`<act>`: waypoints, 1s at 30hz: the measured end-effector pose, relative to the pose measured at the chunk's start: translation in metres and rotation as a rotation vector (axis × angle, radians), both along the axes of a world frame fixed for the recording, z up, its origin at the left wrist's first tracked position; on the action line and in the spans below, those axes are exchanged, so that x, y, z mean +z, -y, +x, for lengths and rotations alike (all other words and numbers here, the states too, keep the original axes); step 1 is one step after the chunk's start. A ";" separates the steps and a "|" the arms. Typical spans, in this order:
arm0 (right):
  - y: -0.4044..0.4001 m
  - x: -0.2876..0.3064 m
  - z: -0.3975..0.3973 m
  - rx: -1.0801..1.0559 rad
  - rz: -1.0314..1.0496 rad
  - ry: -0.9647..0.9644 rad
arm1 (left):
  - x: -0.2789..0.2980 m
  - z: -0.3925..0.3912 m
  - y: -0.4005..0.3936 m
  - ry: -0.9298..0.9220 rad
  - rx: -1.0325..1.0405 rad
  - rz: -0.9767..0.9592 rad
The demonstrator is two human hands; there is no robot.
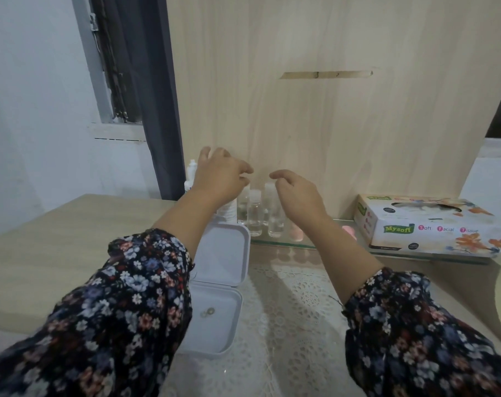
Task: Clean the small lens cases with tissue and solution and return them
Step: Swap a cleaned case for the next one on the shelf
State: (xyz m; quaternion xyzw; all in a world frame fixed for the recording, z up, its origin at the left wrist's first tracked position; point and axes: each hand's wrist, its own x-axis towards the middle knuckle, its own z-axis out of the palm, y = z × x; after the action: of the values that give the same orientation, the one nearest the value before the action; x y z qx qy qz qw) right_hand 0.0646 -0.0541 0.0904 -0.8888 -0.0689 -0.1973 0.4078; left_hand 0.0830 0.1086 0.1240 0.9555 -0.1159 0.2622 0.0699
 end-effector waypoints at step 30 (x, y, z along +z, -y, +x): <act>-0.003 0.005 0.018 0.054 0.134 -0.172 | 0.004 0.017 -0.007 -0.137 0.013 -0.042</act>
State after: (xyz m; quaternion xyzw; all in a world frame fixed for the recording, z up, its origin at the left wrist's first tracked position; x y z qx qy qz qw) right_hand 0.0828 -0.0510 0.0951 -0.8712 -0.0440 -0.1133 0.4757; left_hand 0.1003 0.1159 0.1279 0.9702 -0.0990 0.1992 0.0958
